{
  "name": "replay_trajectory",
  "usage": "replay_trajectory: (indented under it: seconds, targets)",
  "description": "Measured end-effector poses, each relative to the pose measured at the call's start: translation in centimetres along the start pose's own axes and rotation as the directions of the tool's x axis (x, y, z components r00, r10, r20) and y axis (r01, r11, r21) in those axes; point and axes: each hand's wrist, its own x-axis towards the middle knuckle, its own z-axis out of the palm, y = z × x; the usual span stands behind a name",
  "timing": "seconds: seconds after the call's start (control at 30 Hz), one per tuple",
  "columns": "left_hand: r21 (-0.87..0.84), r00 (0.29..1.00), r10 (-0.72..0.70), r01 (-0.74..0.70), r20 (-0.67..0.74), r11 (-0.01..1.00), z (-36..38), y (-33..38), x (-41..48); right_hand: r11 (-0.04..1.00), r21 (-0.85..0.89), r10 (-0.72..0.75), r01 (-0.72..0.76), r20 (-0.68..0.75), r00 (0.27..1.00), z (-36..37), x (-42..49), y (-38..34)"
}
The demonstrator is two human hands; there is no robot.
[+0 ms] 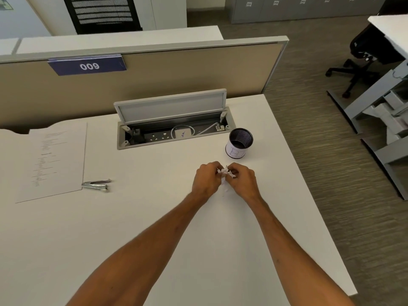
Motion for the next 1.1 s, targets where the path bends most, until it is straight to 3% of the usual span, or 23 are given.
replay_trajectory:
  seconds: [0.27,0.5,1.1]
  targets:
    - [0.022,0.991,0.113,-0.112,-0.077,0.993,-2.7,5.0,2.4,0.990,0.132,-0.029,0.045,-0.126,0.992,-4.1,1.8,-2.1]
    - [0.025,0.980,0.169,-0.168,-0.100,0.986,-4.1,8.9,5.5,0.992,0.123,-0.009,0.031,-0.174,0.985,-7.9,5.2,-3.8]
    - [0.082,0.996,0.080,-0.084,0.048,0.993,-3.1,10.1,11.6,0.978,-0.207,0.023,-0.035,-0.064,0.998,-8.7,10.3,-5.6]
